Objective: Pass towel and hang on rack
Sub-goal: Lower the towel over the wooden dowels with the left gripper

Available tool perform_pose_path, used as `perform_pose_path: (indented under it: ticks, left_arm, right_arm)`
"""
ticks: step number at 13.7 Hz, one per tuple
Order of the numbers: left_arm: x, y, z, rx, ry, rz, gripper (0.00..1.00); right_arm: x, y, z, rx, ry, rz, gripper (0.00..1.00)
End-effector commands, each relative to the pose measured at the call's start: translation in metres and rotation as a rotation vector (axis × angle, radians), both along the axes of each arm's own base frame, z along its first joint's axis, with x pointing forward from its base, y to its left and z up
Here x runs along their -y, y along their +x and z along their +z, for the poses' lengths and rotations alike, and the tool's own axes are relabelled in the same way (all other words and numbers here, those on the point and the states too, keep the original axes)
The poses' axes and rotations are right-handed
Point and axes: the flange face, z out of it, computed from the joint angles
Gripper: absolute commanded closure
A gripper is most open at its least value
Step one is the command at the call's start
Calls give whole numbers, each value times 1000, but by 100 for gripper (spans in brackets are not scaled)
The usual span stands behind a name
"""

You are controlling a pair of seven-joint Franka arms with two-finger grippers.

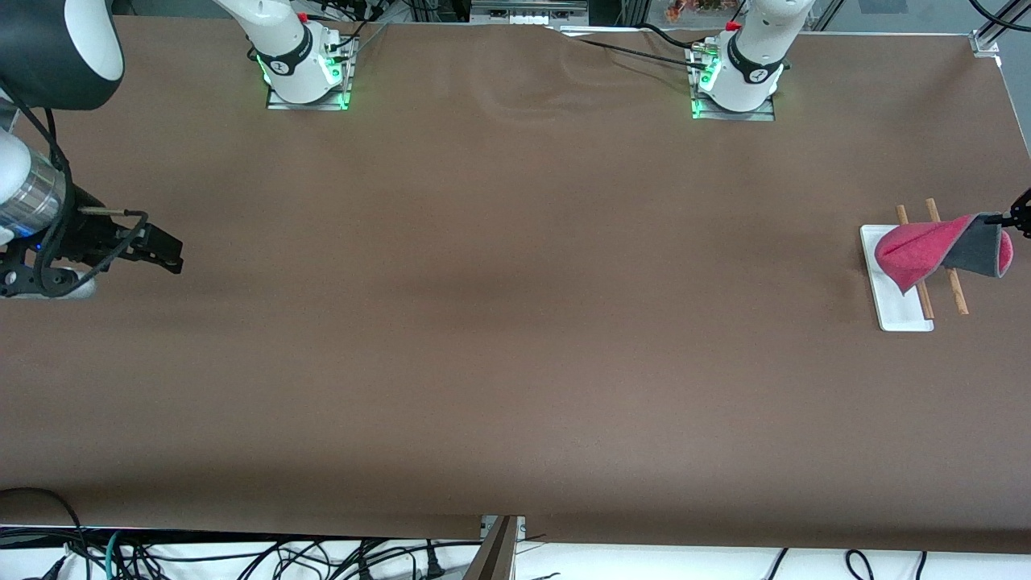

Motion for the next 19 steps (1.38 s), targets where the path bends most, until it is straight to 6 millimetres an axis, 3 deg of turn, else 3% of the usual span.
perform_pose_path:
  ticks: [1, 4, 6, 7, 8, 9, 11, 14, 16, 19]
  left_arm:
    - [-23, 0, -14, 7, -7, -36, 100]
    - [-37, -4, -19, -5, 48, -48, 100]
    - [-49, -10, -33, -10, 37, -29, 86]
    - [-52, -11, -35, -9, 36, -26, 70]
    - [-51, -11, -36, -9, 31, -25, 24]
    - [-56, -15, -39, -6, 22, -17, 0]
    - [-64, -22, -39, 6, 10, 10, 0]
    - [-71, -15, -11, 41, 43, 17, 0]
    - [-62, -3, 7, 53, 68, 26, 0]
    - [-32, 19, 63, 36, 168, 165, 0]
  right_arm:
    - [33, -30, 21, 9, -10, -37, 0]
    - [30, -51, 48, 43, -7, -37, 0]
    - [34, -65, 40, -8, -9, -44, 0]
    - [30, -67, 36, -23, -16, -29, 0]
    - [21, -75, 33, -69, -17, -15, 0]
    - [28, -77, 30, -96, -17, -30, 0]
    - [29, -77, 26, -106, 2, -40, 0]
    - [25, -72, 21, -119, 19, -36, 0]
    - [18, -65, 27, -104, 20, -17, 0]
    - [15, -62, 31, -92, 17, 0, 0]
